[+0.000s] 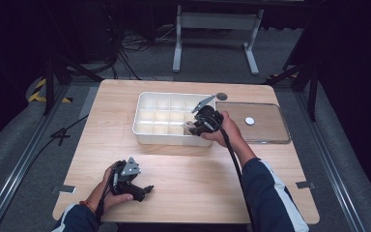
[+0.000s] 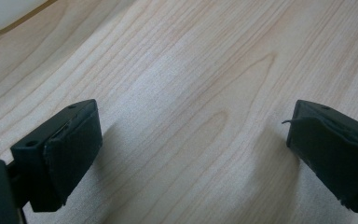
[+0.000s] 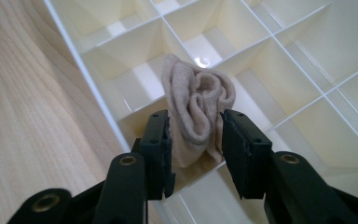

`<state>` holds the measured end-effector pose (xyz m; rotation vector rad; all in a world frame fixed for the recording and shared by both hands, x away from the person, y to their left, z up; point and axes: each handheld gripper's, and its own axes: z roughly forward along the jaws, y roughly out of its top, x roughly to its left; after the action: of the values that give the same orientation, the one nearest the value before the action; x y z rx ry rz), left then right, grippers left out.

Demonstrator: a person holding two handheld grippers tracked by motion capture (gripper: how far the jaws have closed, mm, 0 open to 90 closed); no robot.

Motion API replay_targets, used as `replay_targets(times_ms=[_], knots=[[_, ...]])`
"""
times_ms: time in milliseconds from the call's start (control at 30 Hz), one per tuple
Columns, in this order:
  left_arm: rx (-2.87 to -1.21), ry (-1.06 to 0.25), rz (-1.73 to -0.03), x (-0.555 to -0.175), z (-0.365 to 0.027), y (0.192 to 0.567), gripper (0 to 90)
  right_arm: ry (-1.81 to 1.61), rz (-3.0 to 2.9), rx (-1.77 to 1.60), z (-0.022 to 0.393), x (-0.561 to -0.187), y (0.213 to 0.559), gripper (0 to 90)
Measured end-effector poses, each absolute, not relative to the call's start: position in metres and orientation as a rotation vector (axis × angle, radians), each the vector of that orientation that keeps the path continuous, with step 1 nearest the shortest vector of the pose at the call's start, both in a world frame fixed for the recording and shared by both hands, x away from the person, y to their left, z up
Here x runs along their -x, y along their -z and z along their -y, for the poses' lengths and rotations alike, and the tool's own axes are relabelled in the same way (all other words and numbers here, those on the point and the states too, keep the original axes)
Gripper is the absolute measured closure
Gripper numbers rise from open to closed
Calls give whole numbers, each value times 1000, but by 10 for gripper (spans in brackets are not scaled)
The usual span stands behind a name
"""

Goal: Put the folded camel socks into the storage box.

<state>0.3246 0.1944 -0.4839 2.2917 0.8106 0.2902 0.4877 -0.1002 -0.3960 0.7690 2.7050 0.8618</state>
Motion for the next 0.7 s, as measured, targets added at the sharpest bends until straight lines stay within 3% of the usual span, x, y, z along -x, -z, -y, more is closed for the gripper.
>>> replay_targets(times_ms=[700], knots=[[-2288, -285, -813, -325, -193, 485, 20, -999, -2595, -708, 138, -448, 362, 503]])
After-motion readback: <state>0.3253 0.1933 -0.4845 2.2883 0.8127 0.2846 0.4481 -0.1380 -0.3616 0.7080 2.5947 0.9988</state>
